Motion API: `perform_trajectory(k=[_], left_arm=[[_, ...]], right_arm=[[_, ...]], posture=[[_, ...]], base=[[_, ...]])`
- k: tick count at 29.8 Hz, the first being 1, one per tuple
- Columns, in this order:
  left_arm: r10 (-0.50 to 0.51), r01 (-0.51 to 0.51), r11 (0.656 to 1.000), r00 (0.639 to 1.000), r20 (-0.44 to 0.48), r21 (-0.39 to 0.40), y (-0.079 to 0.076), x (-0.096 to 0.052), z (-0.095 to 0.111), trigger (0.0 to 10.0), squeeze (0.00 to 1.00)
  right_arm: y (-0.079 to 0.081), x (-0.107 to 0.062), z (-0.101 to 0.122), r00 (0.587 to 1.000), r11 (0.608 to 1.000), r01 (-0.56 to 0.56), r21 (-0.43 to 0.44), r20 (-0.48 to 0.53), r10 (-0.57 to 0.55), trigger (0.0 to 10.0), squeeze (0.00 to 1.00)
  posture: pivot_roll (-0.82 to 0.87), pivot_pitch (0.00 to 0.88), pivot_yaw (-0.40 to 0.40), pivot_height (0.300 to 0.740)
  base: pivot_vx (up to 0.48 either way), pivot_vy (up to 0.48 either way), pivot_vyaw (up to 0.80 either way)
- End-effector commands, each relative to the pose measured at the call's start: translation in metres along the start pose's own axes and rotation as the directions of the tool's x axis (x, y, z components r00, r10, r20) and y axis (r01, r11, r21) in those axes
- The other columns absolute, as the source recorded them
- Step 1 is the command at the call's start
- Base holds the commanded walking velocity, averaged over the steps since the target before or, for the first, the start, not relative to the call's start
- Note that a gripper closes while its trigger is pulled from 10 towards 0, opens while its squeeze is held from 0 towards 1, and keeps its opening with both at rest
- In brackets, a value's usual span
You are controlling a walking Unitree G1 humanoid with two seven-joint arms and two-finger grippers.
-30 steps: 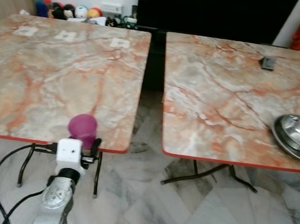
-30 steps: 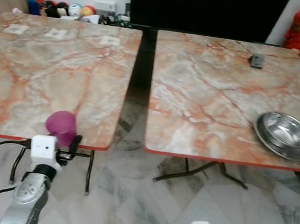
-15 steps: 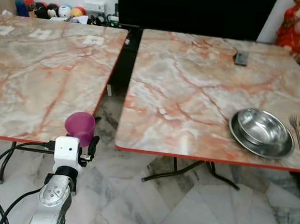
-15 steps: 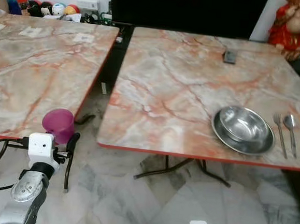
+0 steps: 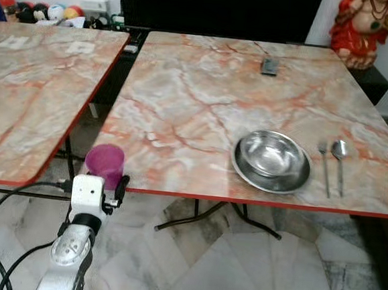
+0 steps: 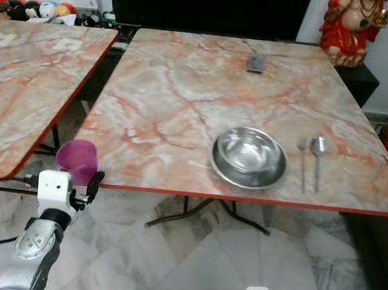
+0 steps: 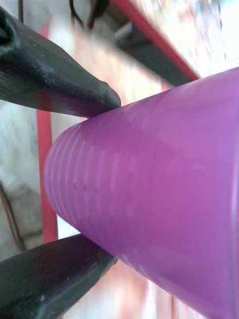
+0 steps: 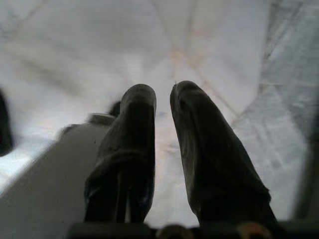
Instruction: Setting the table
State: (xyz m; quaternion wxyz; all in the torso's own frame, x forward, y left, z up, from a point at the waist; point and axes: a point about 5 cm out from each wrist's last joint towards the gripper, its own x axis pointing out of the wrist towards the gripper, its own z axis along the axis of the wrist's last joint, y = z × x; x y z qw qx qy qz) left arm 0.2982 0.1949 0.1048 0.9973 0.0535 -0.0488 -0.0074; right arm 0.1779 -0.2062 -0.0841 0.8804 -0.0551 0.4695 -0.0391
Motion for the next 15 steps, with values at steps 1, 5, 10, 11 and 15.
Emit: perform_trajectory(k=[1,5,10,11,15], left_arm=[[-0.005,0.005,1.0,1.0,-0.002,0.026,0.0038,0.0008,0.0015,10.0,0.0],[-0.011,0.011,1.0,1.0,0.001,0.021,0.0003,0.0035,0.0025,10.0,0.0],[-0.013,0.013,1.0,1.0,0.0,0.021,0.0001,0.0028,0.0021,10.0,0.0],[-0.009,0.009,1.0,1.0,-0.002,0.022,0.001,0.0014,0.0013,10.0,0.0],[0.013,-0.013,1.0,1.0,-0.009,0.025,0.0057,-0.0009,-0.0006,10.0,0.0]], right_arm=[[0.0021,-0.0001,-0.0008,1.0,1.0,-0.001,0.014,0.001,0.001,10.0,0.0],[0.0025,-0.0002,-0.001,1.0,1.0,0.001,0.02,0.001,-0.001,10.0,0.0],[0.0021,-0.0002,-0.0015,1.0,1.0,0.002,0.018,-0.002,-0.002,10.0,0.0],[0.0018,-0.0003,-0.0018,1.0,1.0,0.002,0.016,-0.002,-0.002,10.0,0.0],[0.001,-0.0003,-0.0021,1.0,1.0,0.0,0.01,-0.003,0.0,10.0,0.0]], posture=[[0.02,0.099,0.006,0.74],[0.02,0.092,0.006,0.74],[0.02,0.089,0.003,0.74],[0.03,0.088,0.0,0.74],[0.03,0.091,-0.006,0.74]], base=[[0.0,-0.394,0.0],[0.06,-0.387,0.0],[0.0,-0.374,0.0],[0.0,-0.375,0.0],[0.0,-0.093,0.0]])
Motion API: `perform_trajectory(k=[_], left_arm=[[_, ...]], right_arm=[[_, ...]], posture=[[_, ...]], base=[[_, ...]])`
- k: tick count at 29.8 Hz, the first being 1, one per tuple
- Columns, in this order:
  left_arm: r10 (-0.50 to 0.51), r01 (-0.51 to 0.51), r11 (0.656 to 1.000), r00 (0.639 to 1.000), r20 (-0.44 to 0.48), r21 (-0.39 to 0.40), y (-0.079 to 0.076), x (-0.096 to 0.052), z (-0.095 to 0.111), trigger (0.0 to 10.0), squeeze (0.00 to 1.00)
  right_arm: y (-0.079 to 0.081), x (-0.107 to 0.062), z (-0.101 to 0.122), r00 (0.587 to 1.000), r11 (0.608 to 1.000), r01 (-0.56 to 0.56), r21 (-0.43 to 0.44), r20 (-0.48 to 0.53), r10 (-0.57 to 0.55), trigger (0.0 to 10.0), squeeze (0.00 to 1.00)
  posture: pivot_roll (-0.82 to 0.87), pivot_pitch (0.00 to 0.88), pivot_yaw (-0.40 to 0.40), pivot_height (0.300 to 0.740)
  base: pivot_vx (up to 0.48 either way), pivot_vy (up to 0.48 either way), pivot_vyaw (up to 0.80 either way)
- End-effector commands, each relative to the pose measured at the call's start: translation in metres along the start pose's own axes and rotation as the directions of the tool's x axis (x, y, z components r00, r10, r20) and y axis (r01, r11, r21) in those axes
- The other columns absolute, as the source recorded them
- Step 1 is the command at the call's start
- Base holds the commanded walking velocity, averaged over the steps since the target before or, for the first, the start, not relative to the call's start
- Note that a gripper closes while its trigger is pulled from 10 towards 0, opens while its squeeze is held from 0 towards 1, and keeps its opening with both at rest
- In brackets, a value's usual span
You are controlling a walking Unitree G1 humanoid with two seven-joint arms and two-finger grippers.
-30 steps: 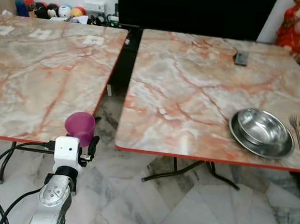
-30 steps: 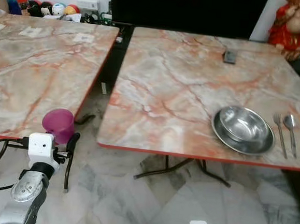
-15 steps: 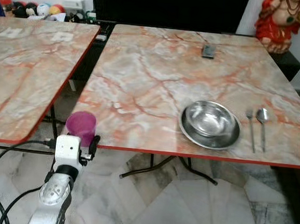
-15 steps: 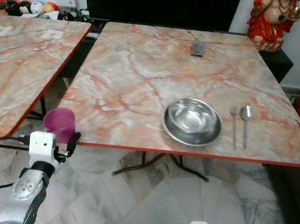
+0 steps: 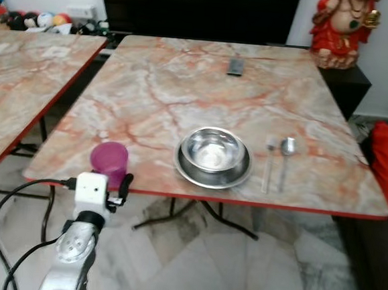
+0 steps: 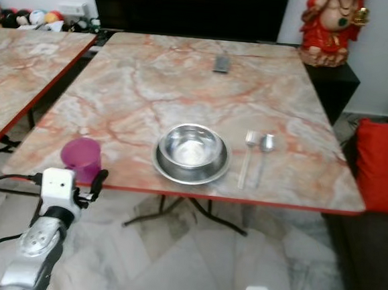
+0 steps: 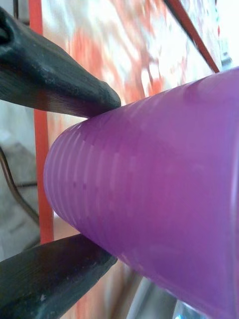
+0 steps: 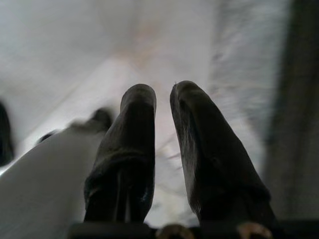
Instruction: Setting the table
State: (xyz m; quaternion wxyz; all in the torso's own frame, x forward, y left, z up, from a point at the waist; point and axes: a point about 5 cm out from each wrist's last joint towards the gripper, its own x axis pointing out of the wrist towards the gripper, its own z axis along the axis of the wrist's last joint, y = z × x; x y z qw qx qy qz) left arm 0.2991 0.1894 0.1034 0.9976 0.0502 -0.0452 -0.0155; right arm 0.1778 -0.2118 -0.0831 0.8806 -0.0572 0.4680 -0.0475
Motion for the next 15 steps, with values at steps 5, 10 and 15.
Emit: perform_trajectory(k=[5,10,15], left_arm=[[0.034,-0.033,0.999,0.999,-0.009,0.025,0.012,-0.0022,-0.0008,10.0,0.0],[0.034,-0.034,0.999,0.999,-0.014,0.021,0.0103,-0.0026,-0.0015,10.0,0.0],[0.038,-0.038,0.999,0.999,-0.009,0.007,0.0104,-0.0023,-0.0003,10.0,0.0]], right_arm=[[0.0061,-0.0002,-0.002,1.0,1.0,-0.018,0.001,-0.004,0.018,10.0,0.0],[0.0056,-0.0002,-0.0016,1.0,1.0,-0.017,0.001,-0.004,0.017,10.0,0.0],[0.0052,-0.0001,-0.0012,1.0,1.0,-0.017,0.0,-0.004,0.017,10.0,0.0]], posture=[[0.03,0.1,-0.011,0.74],[0.03,0.105,-0.016,0.74],[0.03,0.107,-0.019,0.74]], base=[[0.0,0.0,0.0],[0.0,0.0,0.0],[0.0,0.0,0.0]])
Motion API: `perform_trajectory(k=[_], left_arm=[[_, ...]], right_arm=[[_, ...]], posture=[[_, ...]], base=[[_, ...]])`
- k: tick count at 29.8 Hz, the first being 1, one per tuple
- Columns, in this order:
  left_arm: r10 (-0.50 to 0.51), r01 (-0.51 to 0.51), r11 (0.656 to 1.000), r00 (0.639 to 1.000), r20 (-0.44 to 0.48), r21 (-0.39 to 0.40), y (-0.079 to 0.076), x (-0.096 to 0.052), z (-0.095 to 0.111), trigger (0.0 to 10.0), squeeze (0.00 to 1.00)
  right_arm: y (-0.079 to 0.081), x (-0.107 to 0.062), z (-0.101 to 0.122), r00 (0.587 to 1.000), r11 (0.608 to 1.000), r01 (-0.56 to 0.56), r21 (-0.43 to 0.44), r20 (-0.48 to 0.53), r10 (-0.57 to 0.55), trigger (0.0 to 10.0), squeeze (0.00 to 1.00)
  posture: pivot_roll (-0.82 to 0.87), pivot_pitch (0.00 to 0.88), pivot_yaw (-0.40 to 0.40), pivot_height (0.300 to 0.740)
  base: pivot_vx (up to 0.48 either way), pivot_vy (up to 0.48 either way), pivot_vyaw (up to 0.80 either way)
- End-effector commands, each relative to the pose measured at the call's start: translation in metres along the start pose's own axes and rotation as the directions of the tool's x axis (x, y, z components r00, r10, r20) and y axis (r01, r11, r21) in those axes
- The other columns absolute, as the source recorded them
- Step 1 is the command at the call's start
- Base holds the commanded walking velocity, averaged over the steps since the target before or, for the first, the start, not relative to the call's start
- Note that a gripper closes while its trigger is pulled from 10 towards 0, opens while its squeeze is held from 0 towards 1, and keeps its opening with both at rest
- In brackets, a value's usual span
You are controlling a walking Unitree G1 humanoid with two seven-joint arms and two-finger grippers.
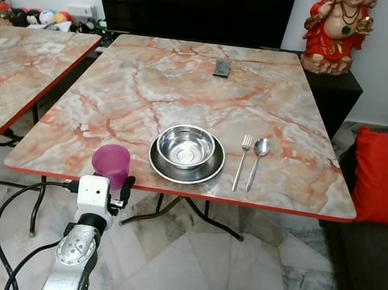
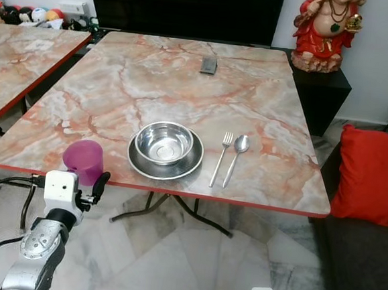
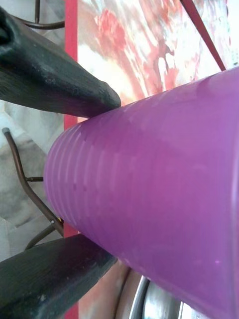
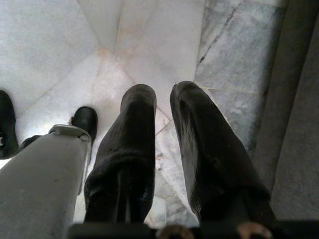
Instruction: Setting the table
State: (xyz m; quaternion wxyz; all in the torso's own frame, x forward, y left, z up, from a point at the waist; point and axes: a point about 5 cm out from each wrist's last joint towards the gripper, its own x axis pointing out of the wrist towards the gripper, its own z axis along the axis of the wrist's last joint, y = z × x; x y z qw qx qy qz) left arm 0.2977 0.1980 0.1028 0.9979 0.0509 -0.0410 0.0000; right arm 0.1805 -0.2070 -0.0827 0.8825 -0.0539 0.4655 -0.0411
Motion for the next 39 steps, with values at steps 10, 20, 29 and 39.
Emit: perform_trajectory(k=[10,20,29,39], left_arm=[[0.014,-0.014,1.0,1.0,0.008,0.001,0.006,0.0,0.003,10.0,0.0],[0.01,-0.01,1.0,1.0,0.012,-0.001,0.005,0.0,0.004,10.0,0.0],[0.008,-0.008,1.0,1.0,0.023,-0.001,0.005,0.002,0.007,10.0,0.0],[0.005,-0.005,1.0,0.996,0.089,0.006,0.011,0.009,0.027,10.0,0.0]], right_arm=[[0.0,-0.001,-0.003,1.0,1.0,-0.006,-0.005,-0.01,0.005,10.0,0.0],[0.001,0.0,-0.003,1.0,1.0,-0.008,-0.006,-0.01,0.008,10.0,0.0],[0.001,0.0,-0.003,1.0,1.0,-0.009,-0.006,-0.01,0.009,10.0,0.0],[0.002,0.0,-0.003,1.0,1.0,-0.01,-0.005,-0.01,0.01,10.0,0.0]], posture=[[0.03,0.111,-0.021,0.74],[0.03,0.113,-0.02,0.74],[0.04,0.114,-0.018,0.74],[0.04,0.116,-0.016,0.74]], base=[[0.21,0.0,0.0],[0.309,0.0,0.0],[0.322,0.0,0.0],[0.159,0.0,0.0]])
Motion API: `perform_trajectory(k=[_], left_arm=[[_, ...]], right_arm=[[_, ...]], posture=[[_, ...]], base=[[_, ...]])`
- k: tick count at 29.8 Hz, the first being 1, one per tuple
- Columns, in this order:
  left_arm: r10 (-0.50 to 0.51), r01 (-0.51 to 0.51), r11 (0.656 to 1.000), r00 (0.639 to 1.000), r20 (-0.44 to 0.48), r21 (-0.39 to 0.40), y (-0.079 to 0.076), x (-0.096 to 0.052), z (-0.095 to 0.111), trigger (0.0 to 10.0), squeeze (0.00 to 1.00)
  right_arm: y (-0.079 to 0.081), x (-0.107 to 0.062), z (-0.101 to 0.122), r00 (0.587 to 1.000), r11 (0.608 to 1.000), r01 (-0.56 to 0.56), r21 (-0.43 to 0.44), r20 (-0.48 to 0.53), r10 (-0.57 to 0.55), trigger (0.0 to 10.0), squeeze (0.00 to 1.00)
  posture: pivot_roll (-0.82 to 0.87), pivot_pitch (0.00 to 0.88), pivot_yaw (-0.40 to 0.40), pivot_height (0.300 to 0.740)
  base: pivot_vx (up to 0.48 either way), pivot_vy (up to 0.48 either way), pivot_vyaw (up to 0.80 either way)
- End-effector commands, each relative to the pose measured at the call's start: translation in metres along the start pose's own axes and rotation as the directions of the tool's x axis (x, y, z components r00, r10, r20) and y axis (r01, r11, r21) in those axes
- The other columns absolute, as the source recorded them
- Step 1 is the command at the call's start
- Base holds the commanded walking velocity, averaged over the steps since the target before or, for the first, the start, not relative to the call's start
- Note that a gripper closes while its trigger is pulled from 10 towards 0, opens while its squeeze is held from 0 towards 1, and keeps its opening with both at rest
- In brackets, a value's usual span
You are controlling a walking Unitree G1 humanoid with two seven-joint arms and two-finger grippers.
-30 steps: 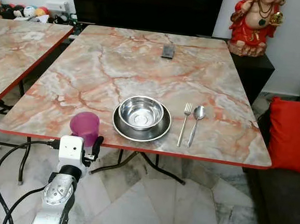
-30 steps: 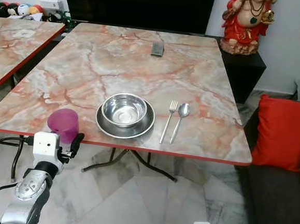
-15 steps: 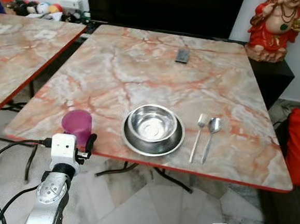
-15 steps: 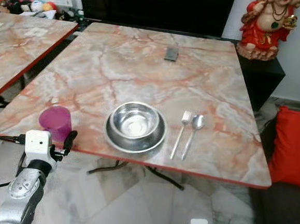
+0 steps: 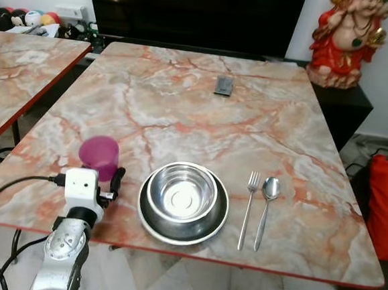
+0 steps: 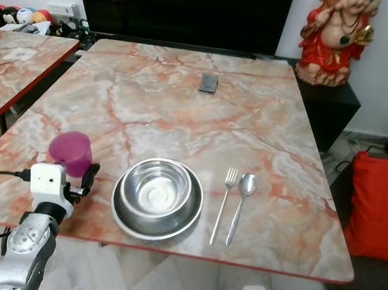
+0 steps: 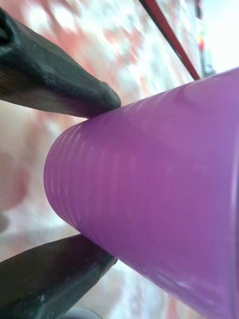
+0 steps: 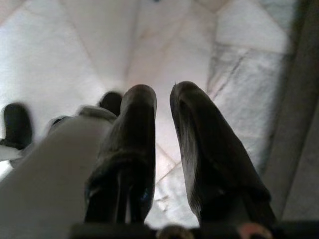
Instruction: Setting the table
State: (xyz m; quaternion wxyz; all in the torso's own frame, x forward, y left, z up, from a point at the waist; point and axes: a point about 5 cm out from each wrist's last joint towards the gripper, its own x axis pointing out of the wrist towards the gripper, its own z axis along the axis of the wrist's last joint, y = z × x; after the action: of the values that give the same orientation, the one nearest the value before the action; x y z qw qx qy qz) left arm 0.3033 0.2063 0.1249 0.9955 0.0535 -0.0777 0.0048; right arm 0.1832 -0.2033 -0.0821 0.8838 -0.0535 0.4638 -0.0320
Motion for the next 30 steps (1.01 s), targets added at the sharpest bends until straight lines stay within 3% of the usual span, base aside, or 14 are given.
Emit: perform_trajectory(k=[1,10,13,18,21,24,30], left_arm=[[-0.005,0.005,1.0,1.0,0.021,0.008,0.003,0.004,0.008,10.0,0.0],[-0.016,0.013,0.998,0.999,0.046,0.064,0.023,0.013,0.023,10.0,0.0],[-0.134,0.134,0.991,0.991,-0.005,0.006,0.031,0.018,0.022,10.0,0.0],[-0.238,0.236,0.971,0.968,-0.084,-0.034,0.032,0.019,0.012,10.0,0.0],[-0.232,0.231,0.973,0.967,-0.103,-0.022,0.033,0.021,0.008,10.0,0.0],[-0.22,0.214,0.975,0.969,-0.11,-0.064,0.034,0.024,0.004,10.0,0.0],[-0.254,0.243,0.966,0.959,-0.128,-0.09,0.023,0.029,-0.002,10.0,0.0]], right_arm=[[-0.002,-0.001,-0.006,1.0,1.0,0.006,0.003,-0.016,-0.006,10.0,0.0],[-0.002,-0.001,-0.006,1.0,1.0,0.006,0.006,-0.015,-0.006,10.0,0.0],[-0.002,-0.001,-0.006,1.0,1.0,0.006,0.005,-0.016,-0.006,10.0,0.0],[-0.002,-0.001,-0.005,1.0,1.0,0.004,0.003,-0.014,-0.004,10.0,0.0],[-0.002,-0.001,-0.005,1.0,1.0,0.006,0.005,-0.013,-0.006,10.0,0.0],[-0.002,-0.001,-0.005,1.0,1.0,0.007,0.005,-0.013,-0.007,10.0,0.0],[-0.002,-0.001,-0.005,1.0,1.0,0.005,0.003,-0.012,-0.005,10.0,0.0]], posture=[[0.04,0.117,-0.016,0.74],[0.03,0.12,-0.015,0.74],[0.04,0.12,-0.015,0.74],[0.04,0.12,-0.015,0.74],[0.03,0.119,-0.013,0.74],[0.03,0.118,-0.017,0.74],[0.03,0.118,-0.016,0.74]], base=[[0.0,0.0,0.0],[0.0,0.0,0.0],[0.0,0.0,0.0],[0.0,0.0,0.0],[0.0,0.0,0.0],[0.0,0.0,0.0],[0.0,0.0,0.0]])
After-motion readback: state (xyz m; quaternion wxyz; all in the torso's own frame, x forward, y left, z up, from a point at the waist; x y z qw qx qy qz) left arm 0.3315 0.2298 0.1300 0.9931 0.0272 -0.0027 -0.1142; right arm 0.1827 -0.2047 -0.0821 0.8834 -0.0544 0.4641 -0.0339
